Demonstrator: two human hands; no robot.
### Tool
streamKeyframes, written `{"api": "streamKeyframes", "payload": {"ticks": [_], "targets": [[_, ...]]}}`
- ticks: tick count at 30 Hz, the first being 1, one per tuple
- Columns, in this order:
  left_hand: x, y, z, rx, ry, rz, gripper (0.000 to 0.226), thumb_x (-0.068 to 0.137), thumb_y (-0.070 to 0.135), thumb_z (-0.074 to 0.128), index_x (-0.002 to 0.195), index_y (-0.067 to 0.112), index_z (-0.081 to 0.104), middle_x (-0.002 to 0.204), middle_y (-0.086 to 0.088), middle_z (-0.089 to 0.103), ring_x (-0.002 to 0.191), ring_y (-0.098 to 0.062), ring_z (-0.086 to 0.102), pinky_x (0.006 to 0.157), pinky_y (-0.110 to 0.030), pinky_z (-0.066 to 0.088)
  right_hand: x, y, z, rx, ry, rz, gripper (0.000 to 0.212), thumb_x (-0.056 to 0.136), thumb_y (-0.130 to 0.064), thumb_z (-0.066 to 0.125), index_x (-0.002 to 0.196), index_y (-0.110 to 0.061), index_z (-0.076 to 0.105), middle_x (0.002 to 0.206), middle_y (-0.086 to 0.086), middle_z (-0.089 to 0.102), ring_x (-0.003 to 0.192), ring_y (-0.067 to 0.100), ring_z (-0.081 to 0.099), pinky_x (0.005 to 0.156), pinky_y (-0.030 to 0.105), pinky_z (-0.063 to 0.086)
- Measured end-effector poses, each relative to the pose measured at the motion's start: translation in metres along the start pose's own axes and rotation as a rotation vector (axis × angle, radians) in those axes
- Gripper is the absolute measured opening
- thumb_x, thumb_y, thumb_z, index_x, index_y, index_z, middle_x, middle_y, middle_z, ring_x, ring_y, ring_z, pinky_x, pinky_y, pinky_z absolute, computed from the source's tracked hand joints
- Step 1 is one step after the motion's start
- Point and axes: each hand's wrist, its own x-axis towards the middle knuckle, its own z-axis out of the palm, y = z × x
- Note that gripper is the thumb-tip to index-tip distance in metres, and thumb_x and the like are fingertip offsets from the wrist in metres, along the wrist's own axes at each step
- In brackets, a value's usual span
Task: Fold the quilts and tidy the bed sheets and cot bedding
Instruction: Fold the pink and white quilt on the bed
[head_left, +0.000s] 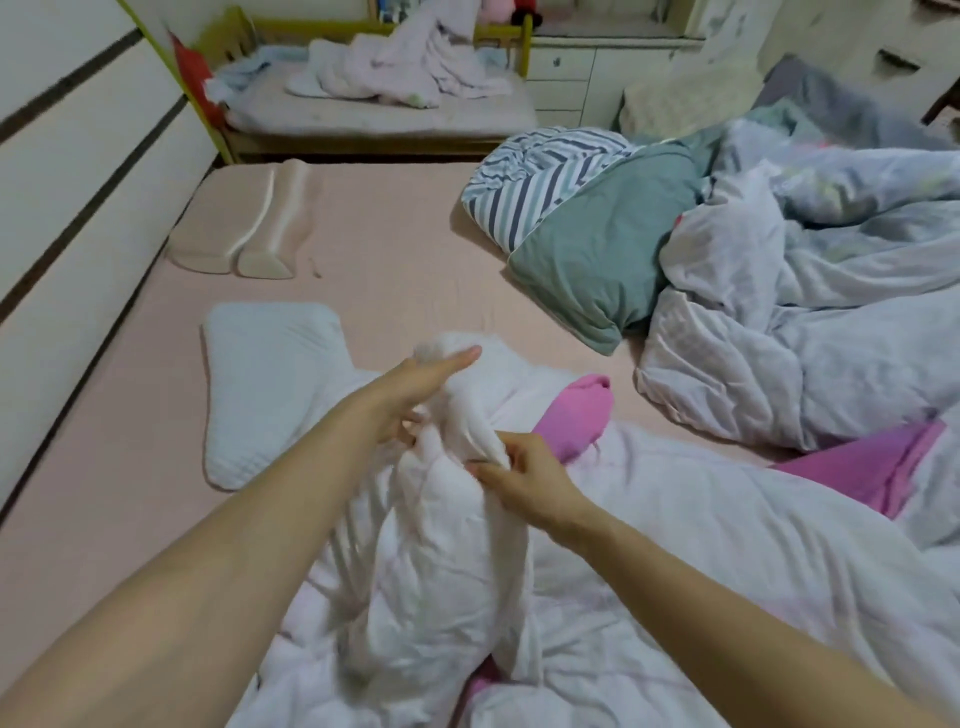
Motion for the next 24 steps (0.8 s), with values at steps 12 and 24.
{"api": "streamKeyframes", "payload": {"ticks": [12,24], "targets": [[-0.142,-0.123,-0.099,0.894,0.267,0.186,0.044,0.078,0.018,0.067,0.119,0.008,0.053,0.103,-0.010,0.060,0.093,-0.026,0.058,0.064,-0.023,0.038,-0.017,-0.116,0.028,-1.305,-0.489,-0.291,0.124,0.062,-0.047,0.085,0.154,-0.029,0.003,0.161,0.005,0.008,0.147,0.025,0.009,0.119,0.042,0.014],[-0.312,-0.251,-0.305,1.771,0.597,0.388,0.014,0.080,0.014,0.056,0.084,0.026,0.064,0.094,0.002,0.067,0.084,-0.020,0.056,0.091,-0.033,0.029,-0.065,-0.133,0.264,-1.332,-0.246,-0.680,0.125,0.056,-0.069,0.075,0.151,-0.017,0.013,0.161,0.009,-0.002,0.148,0.026,-0.011,0.117,0.044,-0.009]]}}
